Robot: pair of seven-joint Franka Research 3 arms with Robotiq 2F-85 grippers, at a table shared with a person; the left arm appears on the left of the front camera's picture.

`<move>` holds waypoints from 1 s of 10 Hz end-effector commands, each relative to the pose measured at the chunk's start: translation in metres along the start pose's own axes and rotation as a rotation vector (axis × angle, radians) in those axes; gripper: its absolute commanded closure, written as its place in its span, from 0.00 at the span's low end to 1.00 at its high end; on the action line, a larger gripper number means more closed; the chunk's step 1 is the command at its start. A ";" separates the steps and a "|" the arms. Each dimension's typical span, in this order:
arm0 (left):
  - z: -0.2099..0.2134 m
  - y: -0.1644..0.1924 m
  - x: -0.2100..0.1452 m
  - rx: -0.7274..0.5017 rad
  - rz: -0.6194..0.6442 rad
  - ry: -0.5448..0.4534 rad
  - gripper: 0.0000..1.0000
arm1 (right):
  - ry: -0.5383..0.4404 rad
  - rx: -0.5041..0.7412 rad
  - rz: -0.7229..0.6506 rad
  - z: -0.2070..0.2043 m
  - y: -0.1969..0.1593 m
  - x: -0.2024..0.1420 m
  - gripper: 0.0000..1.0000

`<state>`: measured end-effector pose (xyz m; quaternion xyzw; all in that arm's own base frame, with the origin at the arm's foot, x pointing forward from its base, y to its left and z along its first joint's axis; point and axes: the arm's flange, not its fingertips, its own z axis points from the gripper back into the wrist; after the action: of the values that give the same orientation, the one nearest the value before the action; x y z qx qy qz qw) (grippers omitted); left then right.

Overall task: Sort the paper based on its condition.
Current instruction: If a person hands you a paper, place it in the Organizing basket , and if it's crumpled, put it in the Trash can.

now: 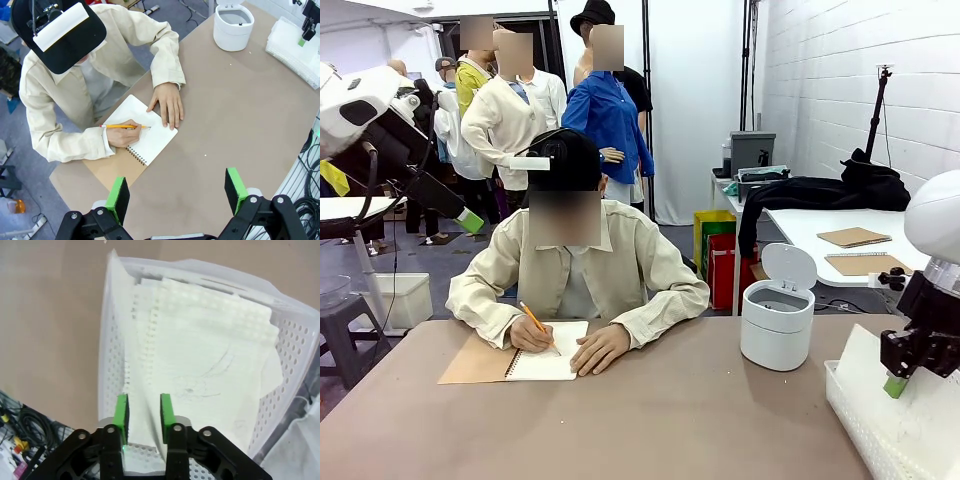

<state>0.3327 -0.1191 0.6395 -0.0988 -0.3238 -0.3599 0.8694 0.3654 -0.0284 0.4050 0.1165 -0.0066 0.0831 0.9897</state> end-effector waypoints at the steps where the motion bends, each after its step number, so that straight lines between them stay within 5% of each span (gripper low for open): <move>1: 0.000 0.001 -0.001 -0.006 0.005 -0.003 0.00 | 0.028 -0.053 -0.062 0.006 -0.014 -0.009 0.14; 2: 0.000 0.001 -0.001 -0.006 0.005 -0.003 0.00 | 0.046 -0.064 -0.092 0.008 -0.023 -0.015 0.00; 10: 0.000 0.001 -0.001 -0.006 0.005 -0.003 0.00 | -0.011 -0.190 0.001 0.077 -0.022 -0.015 0.00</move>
<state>0.3327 -0.1191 0.6395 -0.0988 -0.3238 -0.3599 0.8694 0.3582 -0.0733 0.4632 0.0313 -0.0219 0.0651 0.9971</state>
